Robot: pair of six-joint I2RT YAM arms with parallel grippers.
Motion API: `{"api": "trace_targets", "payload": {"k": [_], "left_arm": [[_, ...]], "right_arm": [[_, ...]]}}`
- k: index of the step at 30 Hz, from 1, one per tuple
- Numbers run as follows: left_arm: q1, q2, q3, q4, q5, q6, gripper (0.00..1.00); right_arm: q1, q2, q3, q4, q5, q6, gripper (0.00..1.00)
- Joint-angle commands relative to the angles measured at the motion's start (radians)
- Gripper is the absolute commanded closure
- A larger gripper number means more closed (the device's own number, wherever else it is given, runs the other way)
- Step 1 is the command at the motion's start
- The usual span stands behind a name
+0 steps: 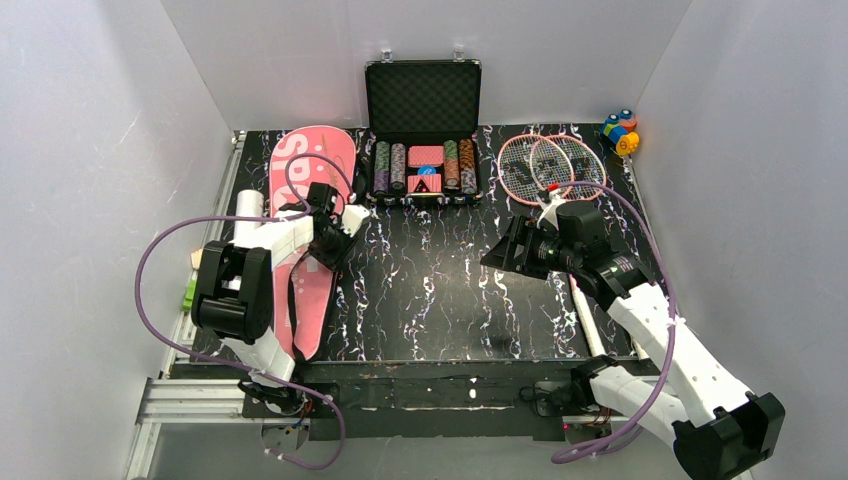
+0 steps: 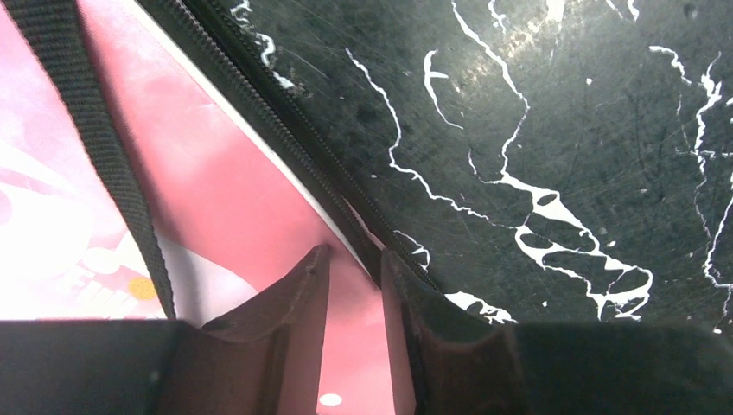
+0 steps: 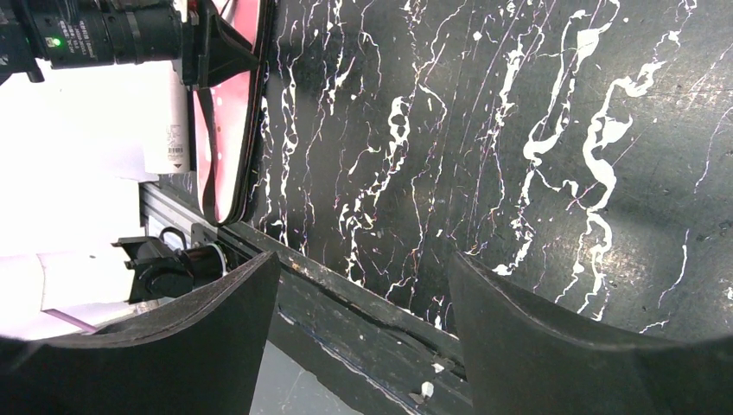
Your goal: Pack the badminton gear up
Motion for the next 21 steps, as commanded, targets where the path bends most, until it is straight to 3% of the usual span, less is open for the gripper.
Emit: {"api": "trace_targets", "payload": {"k": [1, 5, 21], "left_arm": [[-0.014, 0.003, -0.026, -0.001, 0.021, 0.010, 0.81], [-0.016, 0.000, 0.009, -0.050, 0.025, 0.010, 1.00], [-0.015, -0.218, 0.199, -0.224, 0.095, -0.057, 1.00]], "right_arm": [[-0.009, -0.021, -0.005, 0.035, -0.014, 0.002, 0.21], [-0.011, -0.026, -0.013, 0.043, -0.018, 0.004, 0.22], [-0.012, -0.022, 0.013, 0.045, -0.030, 0.004, 0.27]]}}
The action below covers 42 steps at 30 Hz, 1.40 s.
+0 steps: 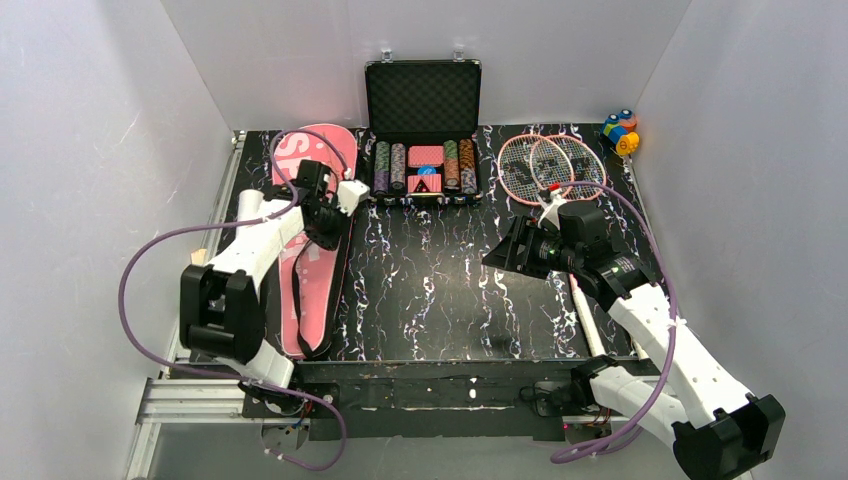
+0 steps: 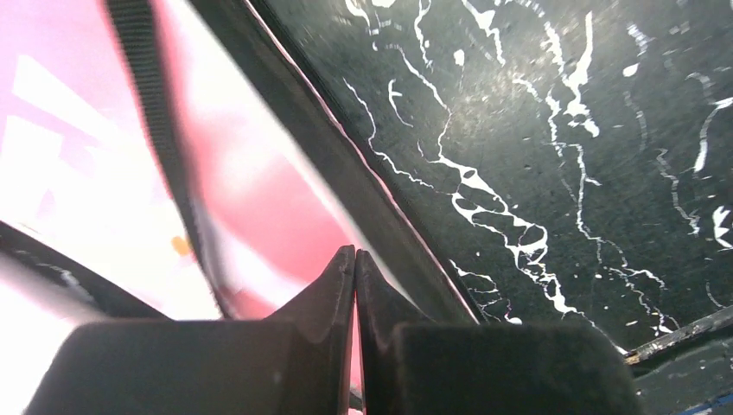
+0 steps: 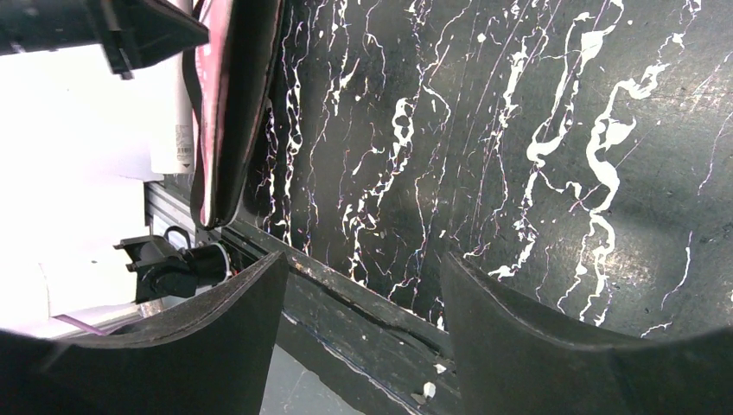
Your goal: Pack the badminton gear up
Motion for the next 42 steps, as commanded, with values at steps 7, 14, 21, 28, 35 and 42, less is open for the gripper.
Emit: {"api": "trace_targets", "payload": {"k": [7, 14, 21, 28, 35, 42], "left_arm": [[-0.005, -0.192, 0.046, -0.050, 0.046, -0.007, 1.00], [-0.019, -0.176, 0.054, -0.070, 0.050, -0.025, 0.81], [-0.071, -0.029, -0.075, 0.064, -0.043, -0.042, 0.24], [-0.076, 0.104, -0.049, 0.125, -0.110, -0.039, 0.47], [-0.075, 0.153, -0.067, 0.162, -0.173, -0.028, 0.58], [-0.075, 0.177, -0.096, 0.174, -0.159, -0.018, 0.73]], "right_arm": [[-0.003, -0.019, 0.013, 0.052, -0.032, 0.006, 0.31], [-0.003, 0.007, 0.009, 0.068, -0.061, 0.021, 0.29], [-0.003, -0.011, -0.009, 0.070, -0.038, 0.022, 0.20], [-0.003, -0.003, -0.025, 0.091, -0.037, 0.024, 0.21], [-0.003, 0.014, -0.025, 0.103, -0.042, 0.025, 0.22], [-0.004, 0.013, -0.025, 0.109, -0.041, 0.027, 0.24]]}}
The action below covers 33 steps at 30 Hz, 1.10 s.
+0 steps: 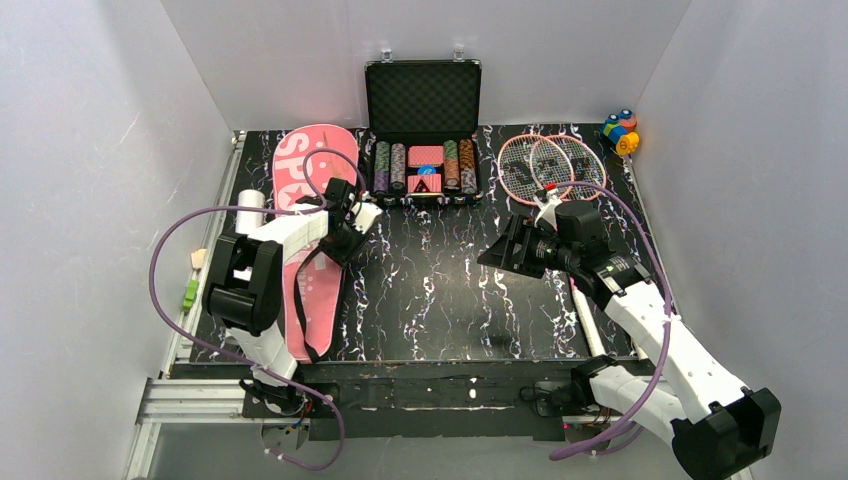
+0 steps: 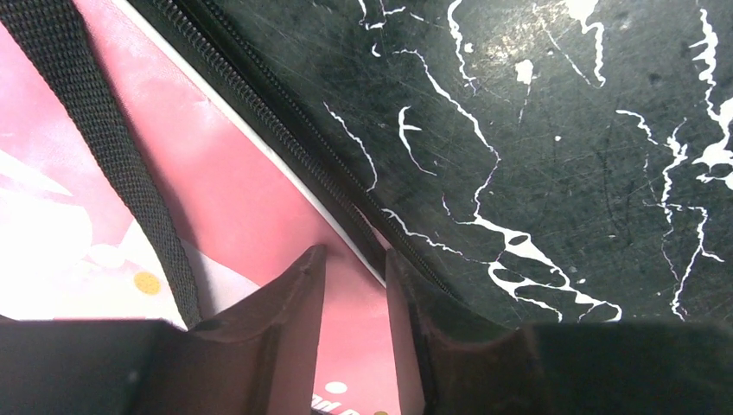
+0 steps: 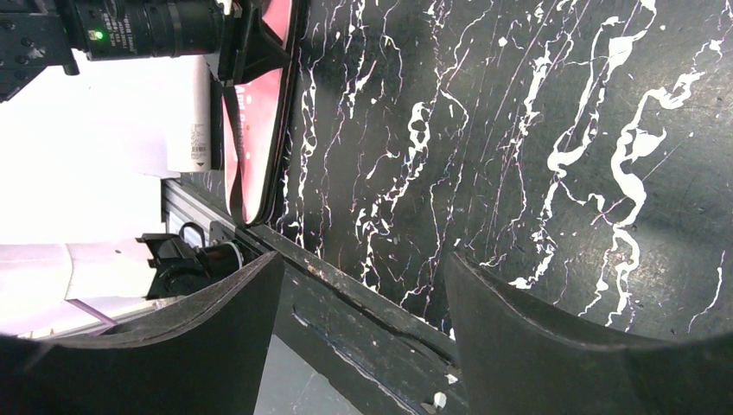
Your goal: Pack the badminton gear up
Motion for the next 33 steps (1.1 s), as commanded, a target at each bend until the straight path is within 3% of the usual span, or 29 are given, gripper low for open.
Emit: {"api": "trace_targets", "payload": {"k": [1, 6, 18, 24, 26, 28, 31, 33], "left_arm": [[-0.003, 0.013, -0.025, 0.029, -0.008, 0.016, 0.75], [-0.002, 0.019, -0.027, 0.014, 0.028, 0.032, 1.00], [-0.002, -0.164, 0.086, -0.160, 0.121, -0.017, 1.00], [-0.002, -0.256, 0.065, -0.201, 0.154, -0.021, 1.00], [-0.001, -0.275, 0.049, -0.199, 0.155, -0.019, 1.00], [0.000, -0.281, 0.032, -0.191, 0.140, -0.020, 1.00], [0.043, -0.290, 0.053, -0.206, 0.143, -0.043, 1.00], [0.108, -0.313, 0.094, -0.223, 0.168, -0.060, 0.84]], "right_arm": [[-0.003, -0.008, 0.000, 0.042, -0.003, 0.007, 0.24], [-0.003, -0.017, -0.003, 0.042, 0.003, 0.009, 0.24], [-0.003, 0.004, 0.013, 0.069, -0.025, 0.021, 0.28], [0.016, 0.086, 0.002, 0.179, -0.072, 0.055, 0.34], [0.052, 0.141, 0.018, 0.215, -0.067, 0.060, 0.33], [0.095, 0.227, 0.057, 0.251, -0.066, 0.062, 0.26], [0.180, 0.426, 0.203, 0.278, -0.082, 0.048, 0.19], [0.238, 0.576, 0.342, 0.269, -0.088, 0.034, 0.17]]}}
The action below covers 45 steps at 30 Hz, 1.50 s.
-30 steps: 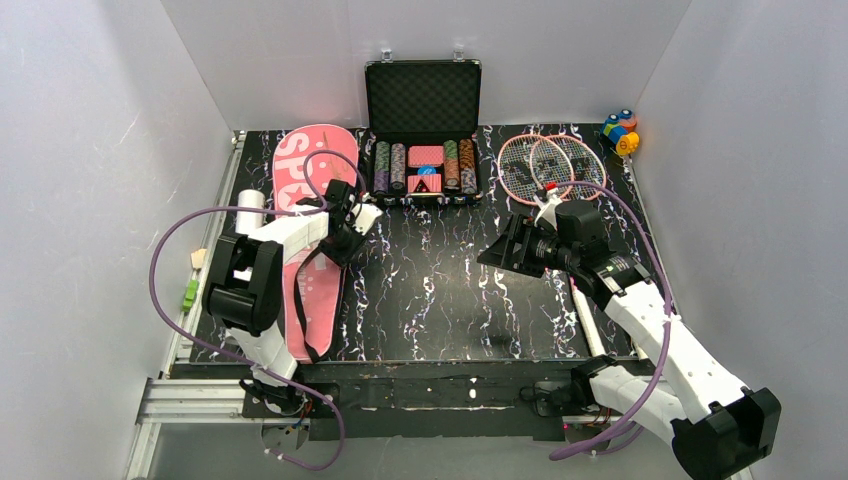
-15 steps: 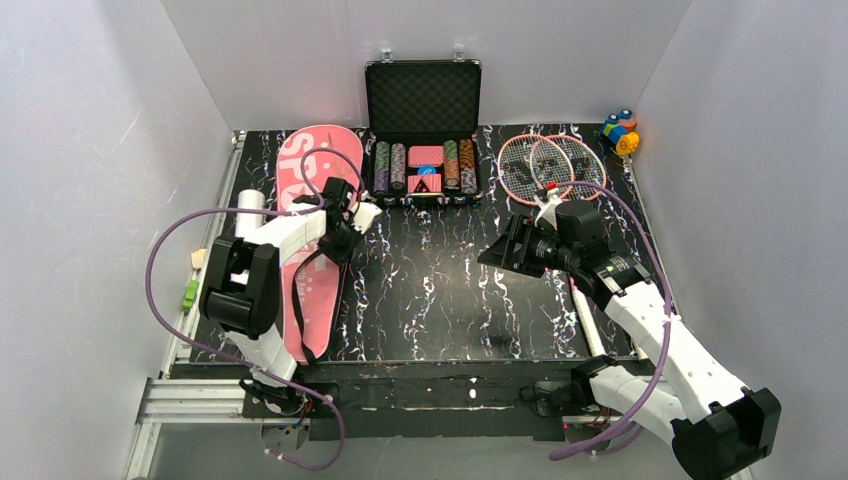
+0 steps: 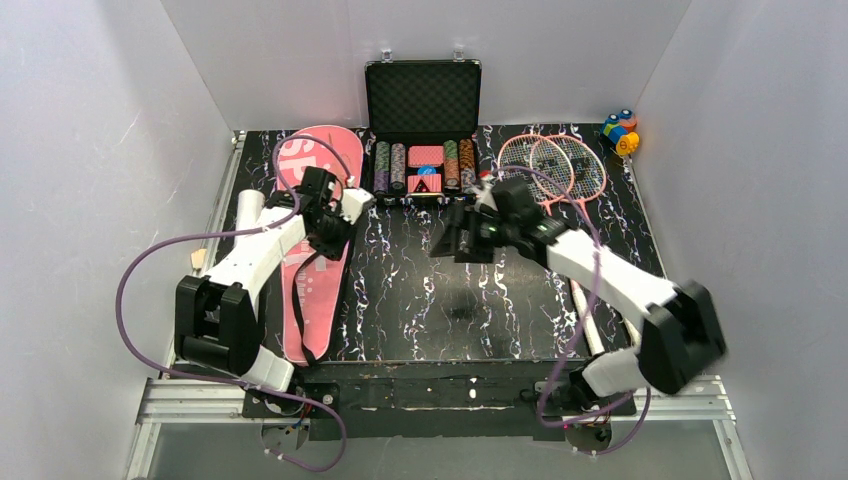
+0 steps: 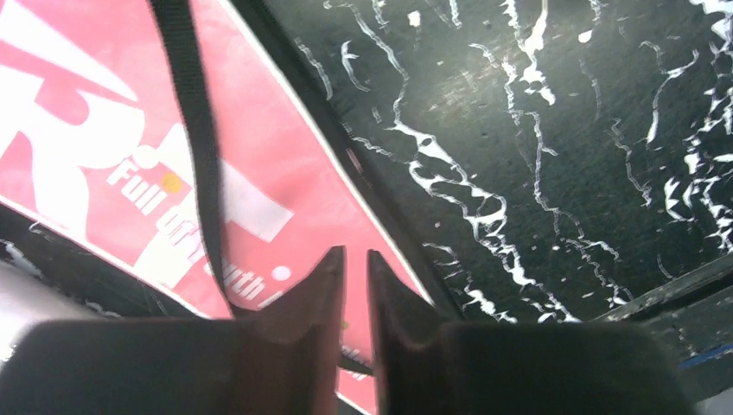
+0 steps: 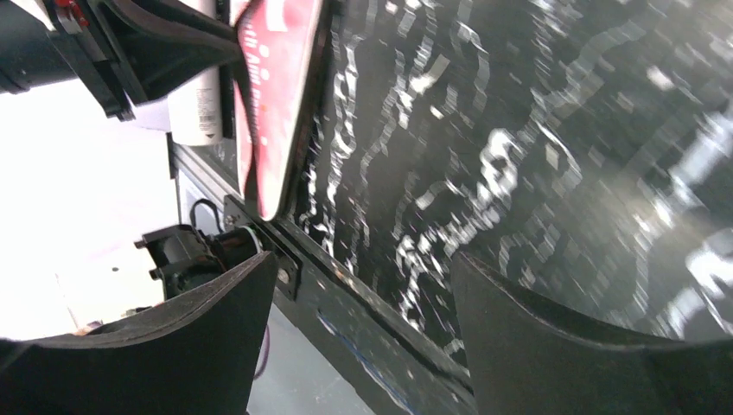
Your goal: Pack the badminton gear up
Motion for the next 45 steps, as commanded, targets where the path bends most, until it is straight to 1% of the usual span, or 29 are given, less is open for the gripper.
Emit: {"api": "trace_targets", "payload": {"k": [1, 3, 4, 5, 6, 10, 15, 17, 22, 28, 36, 39, 45], "left_arm": [[0.134, -0.070, 0.074, -0.039, 0.050, -0.045, 0.76], [0.224, -0.096, 0.113, -0.061, 0.078, -0.039, 0.67], [0.255, -0.110, 0.132, -0.070, 0.088, -0.030, 0.59], [0.288, -0.123, 0.139, -0.076, 0.097, -0.023, 0.54], [0.319, -0.134, 0.140, -0.083, 0.110, -0.015, 0.51], [0.379, -0.156, 0.130, -0.089, 0.138, 0.001, 0.50], [0.425, -0.144, 0.130, -0.086, 0.176, 0.001, 0.47], [0.433, -0.146, 0.127, -0.085, 0.181, 0.005, 0.46], [0.436, -0.143, 0.078, -0.052, 0.165, 0.027, 0.45], [0.437, -0.049, 0.020, 0.041, 0.045, 0.064, 0.47], [0.437, 0.021, -0.019, 0.097, 0.023, 0.107, 0.48], [0.437, 0.075, -0.028, 0.124, 0.006, 0.110, 0.50], [0.424, 0.205, -0.018, 0.165, -0.059, 0.123, 0.58]], "right_arm": [[0.126, 0.274, 0.302, 0.080, -0.041, -0.025, 0.17], [0.163, 0.423, 0.455, 0.036, -0.037, -0.038, 0.16], [0.178, 0.488, 0.524, 0.012, -0.026, -0.046, 0.15], [0.192, 0.548, 0.615, -0.014, -0.014, -0.053, 0.15], [0.204, 0.619, 0.674, -0.034, -0.001, -0.057, 0.14], [0.235, 0.779, 0.837, -0.064, 0.026, -0.060, 0.13], [0.254, 0.937, 0.971, -0.078, 0.025, -0.054, 0.13], [0.254, 0.979, 1.002, -0.077, 0.026, -0.052, 0.14], [0.254, 1.049, 1.055, -0.024, 0.018, -0.022, 0.22], [0.254, 1.126, 1.115, 0.008, 0.007, 0.021, 0.27], [0.255, 1.210, 1.189, 0.018, 0.007, 0.062, 0.32], [0.255, 1.227, 1.200, 0.036, 0.007, 0.078, 0.35], [0.253, 1.216, 1.144, 0.123, -0.002, 0.113, 0.45]]}}
